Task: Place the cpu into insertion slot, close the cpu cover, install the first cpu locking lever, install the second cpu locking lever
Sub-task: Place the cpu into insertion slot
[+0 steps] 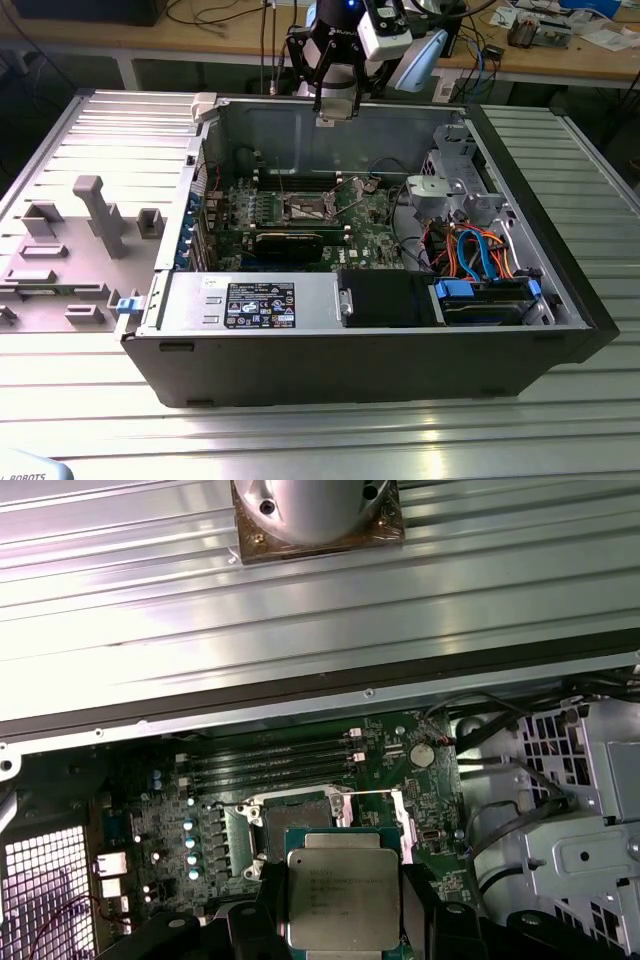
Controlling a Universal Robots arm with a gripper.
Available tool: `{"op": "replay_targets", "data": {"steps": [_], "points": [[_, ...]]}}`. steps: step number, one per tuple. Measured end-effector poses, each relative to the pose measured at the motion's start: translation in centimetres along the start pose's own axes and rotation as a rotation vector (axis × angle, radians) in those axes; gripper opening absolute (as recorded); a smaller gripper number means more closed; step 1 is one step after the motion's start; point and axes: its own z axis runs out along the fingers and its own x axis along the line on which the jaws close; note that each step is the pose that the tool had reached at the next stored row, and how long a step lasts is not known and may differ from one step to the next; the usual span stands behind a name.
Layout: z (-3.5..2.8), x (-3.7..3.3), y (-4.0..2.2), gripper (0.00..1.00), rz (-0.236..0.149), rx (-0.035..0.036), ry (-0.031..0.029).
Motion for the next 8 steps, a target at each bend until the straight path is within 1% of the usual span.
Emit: {"op": "replay_targets", "data": {"steps": [8], "points": [[0.0,0.0,0.0,0.54,0.011,-0.0003,-0.001]]}}
